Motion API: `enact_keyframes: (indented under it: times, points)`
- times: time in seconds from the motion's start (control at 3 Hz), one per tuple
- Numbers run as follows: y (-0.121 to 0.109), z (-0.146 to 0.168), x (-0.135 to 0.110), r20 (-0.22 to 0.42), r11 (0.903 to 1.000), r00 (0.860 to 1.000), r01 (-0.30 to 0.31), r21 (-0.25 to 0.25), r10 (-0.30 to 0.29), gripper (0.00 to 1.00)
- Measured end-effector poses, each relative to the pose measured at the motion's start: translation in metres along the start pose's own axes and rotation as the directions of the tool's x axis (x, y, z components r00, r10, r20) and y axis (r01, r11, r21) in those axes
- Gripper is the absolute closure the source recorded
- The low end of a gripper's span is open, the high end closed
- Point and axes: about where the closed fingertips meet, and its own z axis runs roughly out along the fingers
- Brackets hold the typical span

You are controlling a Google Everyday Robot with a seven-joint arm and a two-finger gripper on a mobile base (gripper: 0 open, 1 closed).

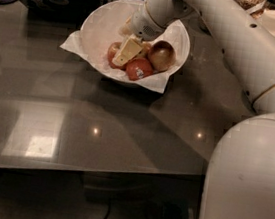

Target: Pick apple from white bowl

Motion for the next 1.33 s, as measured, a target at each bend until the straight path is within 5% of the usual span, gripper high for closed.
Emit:
enact_keyframes:
  times: [1.0, 1.33]
  points:
    - [0.000, 0.024, 0.017, -0.030, 0.9984, 0.999, -0.045, -0.034, 0.044, 0.31]
    - [0.000, 0.027, 0.018, -0.032, 0.9980, 0.998, -0.049, -0.039, 0.048, 0.50]
